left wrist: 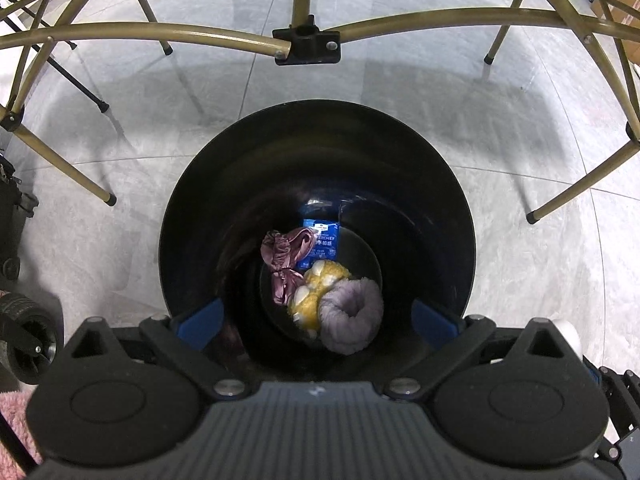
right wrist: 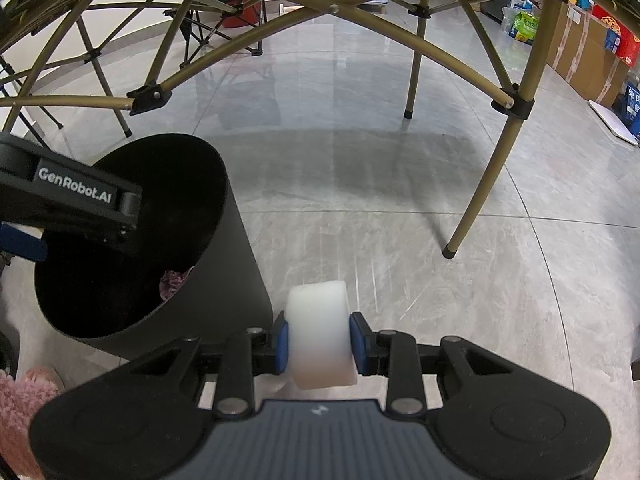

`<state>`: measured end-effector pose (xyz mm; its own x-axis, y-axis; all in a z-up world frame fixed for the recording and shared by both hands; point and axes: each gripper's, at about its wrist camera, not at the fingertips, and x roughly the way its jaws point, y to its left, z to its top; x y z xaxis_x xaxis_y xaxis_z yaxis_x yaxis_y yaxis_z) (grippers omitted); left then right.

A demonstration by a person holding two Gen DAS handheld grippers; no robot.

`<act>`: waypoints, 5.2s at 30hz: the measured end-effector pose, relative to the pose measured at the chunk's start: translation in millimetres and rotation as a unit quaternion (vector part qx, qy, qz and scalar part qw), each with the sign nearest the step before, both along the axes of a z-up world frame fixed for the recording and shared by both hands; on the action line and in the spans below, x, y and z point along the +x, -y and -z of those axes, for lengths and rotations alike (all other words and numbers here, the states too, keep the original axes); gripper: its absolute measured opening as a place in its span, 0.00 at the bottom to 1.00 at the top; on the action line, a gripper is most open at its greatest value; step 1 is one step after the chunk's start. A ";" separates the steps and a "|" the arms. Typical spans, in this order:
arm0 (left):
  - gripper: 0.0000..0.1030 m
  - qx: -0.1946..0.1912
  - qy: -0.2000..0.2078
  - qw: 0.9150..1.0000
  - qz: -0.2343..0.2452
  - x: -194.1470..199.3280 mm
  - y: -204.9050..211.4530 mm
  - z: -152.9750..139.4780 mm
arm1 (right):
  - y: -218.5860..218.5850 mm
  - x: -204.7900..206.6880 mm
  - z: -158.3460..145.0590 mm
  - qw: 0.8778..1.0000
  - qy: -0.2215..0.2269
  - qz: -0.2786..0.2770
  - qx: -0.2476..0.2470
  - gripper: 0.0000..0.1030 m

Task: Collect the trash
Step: 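Move the right gripper over the bin and release the white foam roll, then move both tools back up over the table toward the remaining items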

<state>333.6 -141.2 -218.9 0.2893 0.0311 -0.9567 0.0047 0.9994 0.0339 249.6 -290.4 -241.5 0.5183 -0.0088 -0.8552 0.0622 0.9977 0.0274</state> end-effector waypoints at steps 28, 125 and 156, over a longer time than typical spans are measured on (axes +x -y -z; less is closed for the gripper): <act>1.00 -0.011 0.039 0.999 -0.016 -9.8 -39.4 -29.0 | -18.9 5.1 -26.3 1.000 0.024 -0.008 -0.004 0.29; 1.00 0.028 0.037 0.994 -0.097 -43.6 -188.2 -10.0 | -155.1 68.7 -17.3 0.994 -0.056 -0.095 0.024 1.00; 1.00 0.003 0.146 0.987 -0.074 -69.3 -169.5 -75.3 | -117.2 23.1 -72.9 0.994 0.021 -0.098 0.034 1.00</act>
<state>264.3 28.3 -143.5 0.5437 0.1000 -0.8333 -0.1531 0.9880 0.0187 272.7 -173.2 -168.6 0.5400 0.1523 -0.8278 -0.1354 0.9864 0.0932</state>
